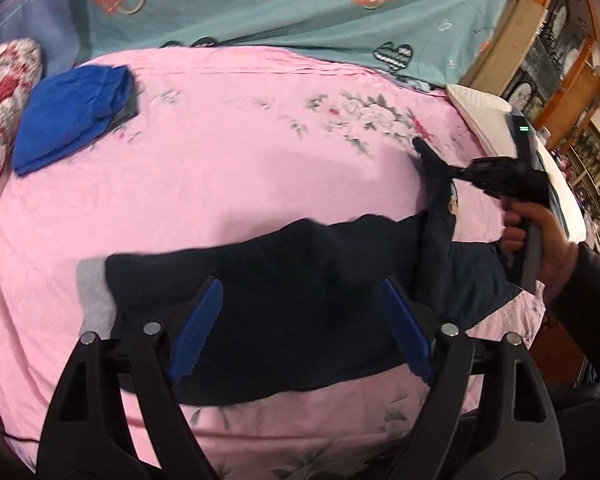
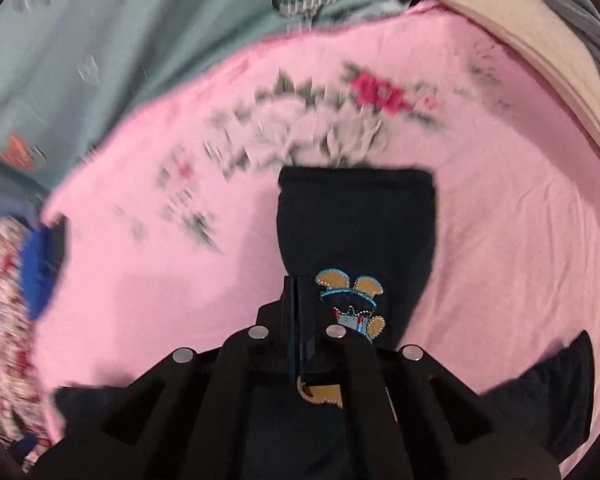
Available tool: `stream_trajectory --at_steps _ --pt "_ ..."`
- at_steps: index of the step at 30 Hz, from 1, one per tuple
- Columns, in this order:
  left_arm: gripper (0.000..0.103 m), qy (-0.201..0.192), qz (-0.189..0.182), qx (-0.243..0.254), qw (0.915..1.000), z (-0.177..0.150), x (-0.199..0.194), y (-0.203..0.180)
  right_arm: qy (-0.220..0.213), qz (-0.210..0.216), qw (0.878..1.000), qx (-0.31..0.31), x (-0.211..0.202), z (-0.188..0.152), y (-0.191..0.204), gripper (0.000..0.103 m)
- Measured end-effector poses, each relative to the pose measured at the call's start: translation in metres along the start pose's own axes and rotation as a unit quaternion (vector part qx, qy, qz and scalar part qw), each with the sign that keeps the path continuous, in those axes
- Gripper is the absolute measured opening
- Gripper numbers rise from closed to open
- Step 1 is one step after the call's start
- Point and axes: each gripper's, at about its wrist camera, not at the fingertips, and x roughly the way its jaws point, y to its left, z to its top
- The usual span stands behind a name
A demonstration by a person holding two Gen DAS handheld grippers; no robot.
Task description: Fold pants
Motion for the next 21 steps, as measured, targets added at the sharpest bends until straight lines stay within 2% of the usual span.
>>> stream_trajectory --at_steps 3,5,6,8,10,11,12,14,15,16,21 --pt "0.083 0.011 -0.008 0.034 0.9994 0.011 0.013 -0.025 -0.056 0.068 0.993 0.081 -0.074 -0.017 -0.049 0.001" --pt "0.083 0.017 -0.020 0.052 0.9983 0.015 0.019 -0.041 -0.077 0.079 0.985 0.132 -0.101 -0.039 -0.083 0.001" --pt "0.083 0.020 -0.027 0.059 0.9977 0.017 0.022 -0.049 -0.080 0.067 0.981 0.161 -0.111 -0.061 -0.106 0.001" --pt "0.083 0.031 -0.038 0.071 0.9962 0.019 0.031 -0.063 -0.060 0.030 0.979 0.194 -0.110 -0.095 -0.137 0.001" --pt "0.083 0.043 -0.043 0.084 0.9946 0.019 0.038 -0.072 -0.025 -0.048 0.971 0.235 -0.101 -0.129 -0.168 0.012" --pt "0.083 0.049 -0.043 0.095 0.9934 0.018 0.040 -0.077 -0.008 -0.066 0.964 0.259 -0.099 -0.145 -0.183 0.012" --pt "0.083 0.052 -0.041 0.104 0.9924 0.018 0.042 -0.081 -0.016 -0.051 0.960 0.277 -0.102 -0.154 -0.191 0.009" --pt "0.086 0.054 -0.036 0.111 0.9916 0.017 0.043 -0.084 -0.035 -0.053 0.957 0.282 -0.116 -0.158 -0.189 0.020" --pt "0.086 0.057 -0.033 0.110 0.9917 0.016 0.043 -0.084 -0.042 -0.063 0.959 0.275 -0.121 -0.156 -0.184 0.042" --pt "0.086 0.061 -0.031 0.109 0.9918 0.016 0.045 -0.083 -0.059 -0.075 0.960 0.264 -0.125 -0.151 -0.178 0.055" --pt "0.086 0.070 -0.005 0.098 0.9927 0.012 0.046 -0.075 -0.081 -0.052 0.968 0.233 -0.119 -0.119 -0.168 0.055"
